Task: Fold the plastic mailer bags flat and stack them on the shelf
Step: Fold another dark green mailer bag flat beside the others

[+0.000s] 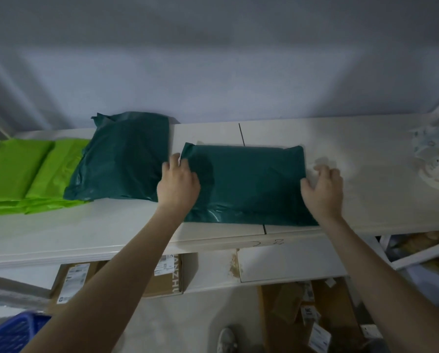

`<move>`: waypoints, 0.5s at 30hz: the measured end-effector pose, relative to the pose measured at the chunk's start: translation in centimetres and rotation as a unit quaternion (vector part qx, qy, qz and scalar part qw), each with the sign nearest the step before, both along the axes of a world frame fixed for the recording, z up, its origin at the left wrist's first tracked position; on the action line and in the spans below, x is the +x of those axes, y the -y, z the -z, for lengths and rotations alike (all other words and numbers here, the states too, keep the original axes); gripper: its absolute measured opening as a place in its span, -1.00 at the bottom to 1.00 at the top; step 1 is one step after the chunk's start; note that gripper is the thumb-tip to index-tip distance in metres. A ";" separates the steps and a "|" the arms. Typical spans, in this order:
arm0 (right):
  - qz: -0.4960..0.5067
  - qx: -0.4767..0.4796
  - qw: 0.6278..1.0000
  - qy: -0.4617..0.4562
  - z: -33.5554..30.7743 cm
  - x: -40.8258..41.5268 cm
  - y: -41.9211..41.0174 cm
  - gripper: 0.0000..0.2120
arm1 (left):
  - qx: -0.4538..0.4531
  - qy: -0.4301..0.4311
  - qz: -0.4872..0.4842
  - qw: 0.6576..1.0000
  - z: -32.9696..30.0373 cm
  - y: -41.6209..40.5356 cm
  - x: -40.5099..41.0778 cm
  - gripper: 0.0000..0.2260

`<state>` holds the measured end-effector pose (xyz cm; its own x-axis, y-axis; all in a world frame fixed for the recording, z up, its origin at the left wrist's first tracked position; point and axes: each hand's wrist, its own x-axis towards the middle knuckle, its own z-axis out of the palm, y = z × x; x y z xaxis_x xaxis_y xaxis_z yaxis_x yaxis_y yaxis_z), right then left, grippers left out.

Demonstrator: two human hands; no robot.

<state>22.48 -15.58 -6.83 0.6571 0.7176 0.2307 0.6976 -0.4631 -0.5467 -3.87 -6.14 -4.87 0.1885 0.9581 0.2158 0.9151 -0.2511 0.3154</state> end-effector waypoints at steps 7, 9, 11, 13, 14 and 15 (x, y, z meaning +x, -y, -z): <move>-0.204 -0.066 0.973 0.085 -1.5 -2.5 -7.4 -0.48 | -0.034 -0.081 0.165 0.982 -0.2 -4.8 6.0 -0.53; -0.241 -0.134 0.958 0.078 -0.9 -3.6 -9.1 -0.46 | -0.106 -0.112 0.167 0.974 0.9 -5.7 7.2 -0.52; -0.257 -0.192 0.945 0.070 0.3 -4.2 -10.0 -0.45 | -0.159 -0.129 0.147 0.968 2.1 -6.2 7.6 -0.51; -0.258 -0.206 0.941 0.072 1.5 -4.4 -10.1 -0.45 | -0.169 -0.128 0.137 0.968 2.8 -6.2 7.5 -0.51; -0.255 -0.202 0.943 0.075 1.8 -4.4 -10.1 -0.45 | -0.165 -0.122 0.135 0.969 3.0 -6.1 7.5 -0.50; -0.253 -0.200 0.944 0.078 2.0 -4.4 -10.1 -0.45 | -0.160 -0.117 0.135 0.971 3.2 -6.1 7.5 -0.50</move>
<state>18.11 -5.51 -8.85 0.1881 0.9804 -0.0581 0.9423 -0.1969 -0.2709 3.58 -0.07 -8.02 0.4496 0.8781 -0.1639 0.8858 -0.4146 0.2086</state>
